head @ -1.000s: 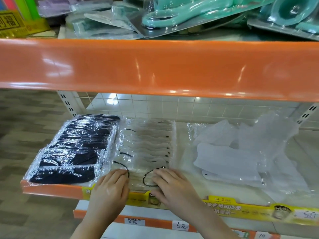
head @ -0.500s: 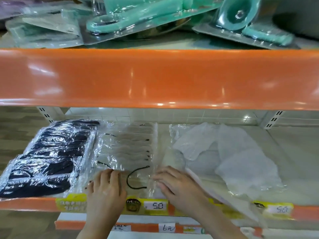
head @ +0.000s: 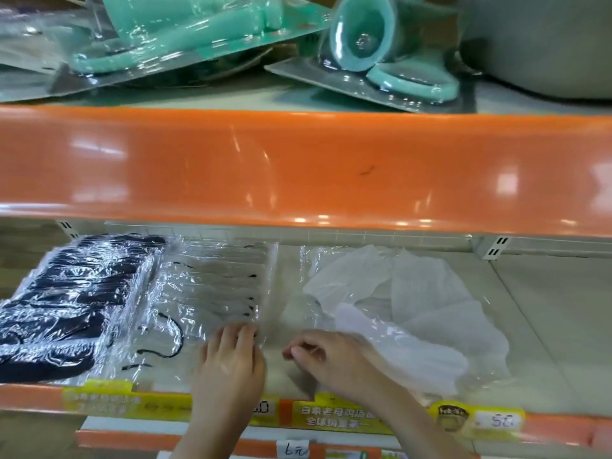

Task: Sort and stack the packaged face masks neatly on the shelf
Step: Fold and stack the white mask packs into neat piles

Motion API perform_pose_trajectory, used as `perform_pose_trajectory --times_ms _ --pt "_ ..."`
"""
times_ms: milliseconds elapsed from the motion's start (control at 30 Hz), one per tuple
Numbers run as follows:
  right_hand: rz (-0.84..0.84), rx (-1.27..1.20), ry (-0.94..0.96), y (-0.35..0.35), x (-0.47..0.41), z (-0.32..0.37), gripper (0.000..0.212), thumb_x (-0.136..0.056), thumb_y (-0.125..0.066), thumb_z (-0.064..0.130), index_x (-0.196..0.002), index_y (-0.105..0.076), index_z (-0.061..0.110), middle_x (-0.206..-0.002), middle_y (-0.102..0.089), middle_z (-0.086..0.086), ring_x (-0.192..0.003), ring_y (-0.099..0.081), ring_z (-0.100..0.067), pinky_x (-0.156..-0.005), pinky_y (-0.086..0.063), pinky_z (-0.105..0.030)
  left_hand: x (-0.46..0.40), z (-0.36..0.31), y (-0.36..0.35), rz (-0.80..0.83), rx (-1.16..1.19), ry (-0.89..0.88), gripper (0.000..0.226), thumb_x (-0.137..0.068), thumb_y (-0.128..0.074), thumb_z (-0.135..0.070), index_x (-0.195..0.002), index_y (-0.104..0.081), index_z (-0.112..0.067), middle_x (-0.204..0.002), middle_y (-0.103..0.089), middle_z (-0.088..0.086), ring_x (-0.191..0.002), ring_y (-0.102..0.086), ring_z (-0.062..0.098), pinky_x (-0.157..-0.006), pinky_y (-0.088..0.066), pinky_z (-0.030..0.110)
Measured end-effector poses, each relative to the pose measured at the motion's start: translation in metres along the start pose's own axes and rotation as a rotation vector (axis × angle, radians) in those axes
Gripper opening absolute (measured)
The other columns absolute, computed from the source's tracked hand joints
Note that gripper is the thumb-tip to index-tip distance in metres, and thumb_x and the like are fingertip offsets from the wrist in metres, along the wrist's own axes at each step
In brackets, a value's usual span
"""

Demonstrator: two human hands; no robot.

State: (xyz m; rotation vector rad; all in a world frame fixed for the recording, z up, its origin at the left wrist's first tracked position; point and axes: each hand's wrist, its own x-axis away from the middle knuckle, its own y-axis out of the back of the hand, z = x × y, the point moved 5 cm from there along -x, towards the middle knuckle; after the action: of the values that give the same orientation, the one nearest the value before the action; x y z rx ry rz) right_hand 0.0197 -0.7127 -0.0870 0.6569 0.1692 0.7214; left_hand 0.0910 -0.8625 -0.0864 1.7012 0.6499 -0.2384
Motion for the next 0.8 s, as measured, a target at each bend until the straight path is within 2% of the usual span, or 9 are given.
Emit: perform_pose_trajectory --times_ms 100,233,400,467,600,667,700,733,800 --pt "-0.003 -0.151 -0.041 0.004 -0.002 -0.011 0.017 -0.097 -0.053 0.027 -0.098 -0.069 0.023 -0.092 -0.070 0.008 -0.089 -0.062 -0.005 -0.089 -0.049 -0.030 -0.001 -0.021 -0.006 0.001 0.039 -0.027 0.028 -0.075 -0.045 -0.019 -0.086 -0.068 -0.008 -0.089 -0.067 0.010 -0.080 -0.063 0.035 -0.067 -0.049 0.041" --pt "-0.037 -0.218 -0.064 0.017 0.003 -0.021 0.016 -0.096 -0.052 0.022 -0.099 -0.068 0.024 -0.093 -0.071 0.005 -0.086 -0.065 -0.005 -0.090 -0.051 -0.030 -0.001 -0.052 -0.014 0.043 0.076 -0.082 0.029 -0.075 -0.043 -0.017 -0.086 -0.069 -0.009 -0.087 -0.067 0.007 -0.075 -0.063 0.032 -0.063 -0.050 0.040" --pt "-0.119 0.029 0.030 0.041 0.015 -0.029 0.021 -0.097 -0.050 0.024 -0.110 -0.067 0.024 -0.103 -0.066 0.008 -0.095 -0.056 -0.001 -0.086 -0.044 -0.017 -0.004 -0.081 -0.032 0.219 0.113 -0.085 0.030 -0.074 -0.042 -0.024 -0.087 -0.068 -0.016 -0.091 -0.067 0.001 -0.078 -0.064 0.027 -0.061 -0.051 0.038" --pt "-0.167 0.134 0.061 0.050 0.021 -0.037 0.024 -0.095 -0.049 0.026 -0.110 -0.067 0.024 -0.104 -0.063 0.008 -0.099 -0.052 -0.003 -0.087 -0.040 -0.017 -0.009 -0.092 -0.040 0.308 0.119 -0.104 0.031 -0.073 -0.042 -0.027 -0.088 -0.066 -0.016 -0.093 -0.067 0.001 -0.083 -0.064 0.026 -0.062 -0.051 0.037" --pt "-0.409 0.458 0.121 0.067 0.035 -0.059 0.028 -0.076 -0.048 0.037 -0.094 -0.067 0.025 -0.095 -0.061 0.008 -0.094 -0.053 -0.011 -0.082 -0.041 -0.025 -0.025 -0.105 -0.068 0.459 0.060 -0.090 0.044 -0.078 -0.039 -0.029 -0.116 -0.053 -0.013 -0.118 -0.062 0.015 -0.107 -0.061 0.038 -0.078 -0.052 0.046" --pt "-0.422 0.575 0.035 0.073 0.039 -0.069 0.040 -0.069 -0.047 0.044 -0.099 -0.065 0.026 -0.106 -0.062 0.006 -0.105 -0.049 -0.015 -0.090 -0.044 -0.031 -0.035 -0.113 -0.078 0.554 -0.039 -0.068 0.051 -0.094 -0.036 -0.037 -0.141 -0.033 -0.018 -0.149 -0.035 0.016 -0.137 -0.035 0.036 -0.104 -0.035 0.046" --pt "-0.379 0.595 -0.039 0.075 0.041 -0.073 0.052 -0.068 -0.042 0.051 -0.108 -0.063 0.026 -0.118 -0.059 0.002 -0.115 -0.044 -0.017 -0.097 -0.044 -0.039 -0.040 -0.114 -0.084 0.587 -0.075 -0.061 0.055 -0.098 -0.033 -0.042 -0.148 -0.022 -0.022 -0.157 -0.020 0.011 -0.145 -0.018 0.031 -0.111 -0.024 0.041" --pt "-0.336 0.622 -0.108 0.077 0.042 -0.078 0.067 -0.067 -0.033 0.058 -0.122 -0.057 0.026 -0.134 -0.051 -0.001 -0.127 -0.034 -0.020 -0.106 -0.036 -0.047 -0.043 -0.116 -0.088 0.612 -0.093 -0.049 0.057 -0.099 -0.029 -0.047 -0.149 -0.016 -0.024 -0.159 -0.013 0.008 -0.146 -0.011 0.028 -0.113 -0.018 0.039" --pt "-0.205 0.617 -0.244 0.080 0.046 -0.091 0.091 -0.062 -0.012 0.067 -0.144 -0.032 0.031 -0.155 -0.020 0.001 -0.143 -0.010 -0.020 -0.117 -0.006 -0.046 -0.046 -0.123 -0.092 0.619 -0.126 -0.084 0.060 -0.095 -0.016 -0.054 -0.147 -0.025 -0.025 -0.156 -0.022 0.010 -0.144 -0.019 0.031 -0.110 -0.023 0.043"
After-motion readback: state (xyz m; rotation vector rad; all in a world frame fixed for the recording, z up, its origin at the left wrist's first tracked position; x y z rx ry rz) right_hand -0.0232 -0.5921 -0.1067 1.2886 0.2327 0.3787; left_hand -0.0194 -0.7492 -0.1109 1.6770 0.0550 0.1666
